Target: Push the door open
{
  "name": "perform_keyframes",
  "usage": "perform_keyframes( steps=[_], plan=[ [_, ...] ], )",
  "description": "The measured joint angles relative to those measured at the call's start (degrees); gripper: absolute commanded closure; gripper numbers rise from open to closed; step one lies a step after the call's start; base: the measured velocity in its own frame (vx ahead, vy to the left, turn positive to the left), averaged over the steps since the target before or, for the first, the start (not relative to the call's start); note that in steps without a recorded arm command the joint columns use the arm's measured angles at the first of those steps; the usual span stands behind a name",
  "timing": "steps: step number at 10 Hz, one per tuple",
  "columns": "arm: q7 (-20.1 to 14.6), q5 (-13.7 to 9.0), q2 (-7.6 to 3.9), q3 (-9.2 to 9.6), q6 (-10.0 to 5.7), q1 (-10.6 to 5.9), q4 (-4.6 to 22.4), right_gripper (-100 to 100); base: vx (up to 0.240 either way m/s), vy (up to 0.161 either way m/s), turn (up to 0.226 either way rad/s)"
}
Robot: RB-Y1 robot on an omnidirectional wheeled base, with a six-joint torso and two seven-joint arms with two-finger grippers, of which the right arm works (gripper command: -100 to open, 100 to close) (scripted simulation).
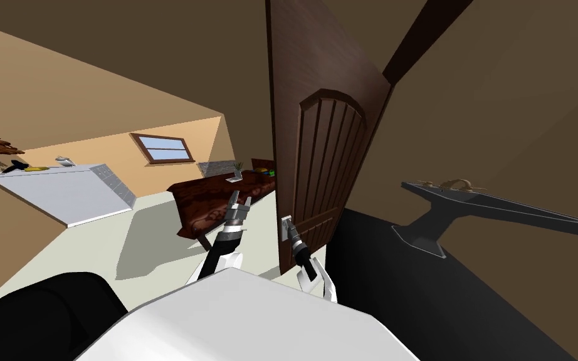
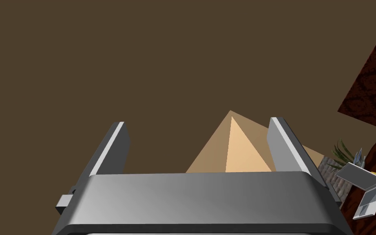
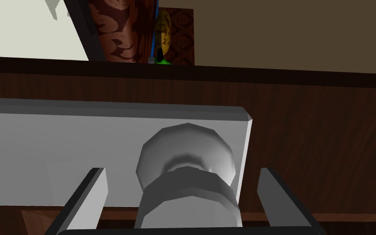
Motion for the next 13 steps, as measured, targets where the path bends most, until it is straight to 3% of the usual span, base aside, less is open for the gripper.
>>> perform_keyframes(
  steps=[6, 9, 11, 13],
  plan=[
    [0.0, 0.0, -0.22, 0.00, 0.12, 0.14, 0.1, 100, -0.005, 0.005, -0.008],
    [0.8, -0.4, -0.90, -1.92, -0.40, -0.13, 1.6, 100, 0.085, 0.190, -0.085],
    [1.0, -0.7, -1.23, -3.16, 0.21, -0.21, 1.3, 100, 0.113, 0.188, -0.051],
    [1.7, -1.0, -0.45, -4.85, -0.50, -1.04, 2.4, 100, 0.097, 0.186, -0.072]
  ],
)
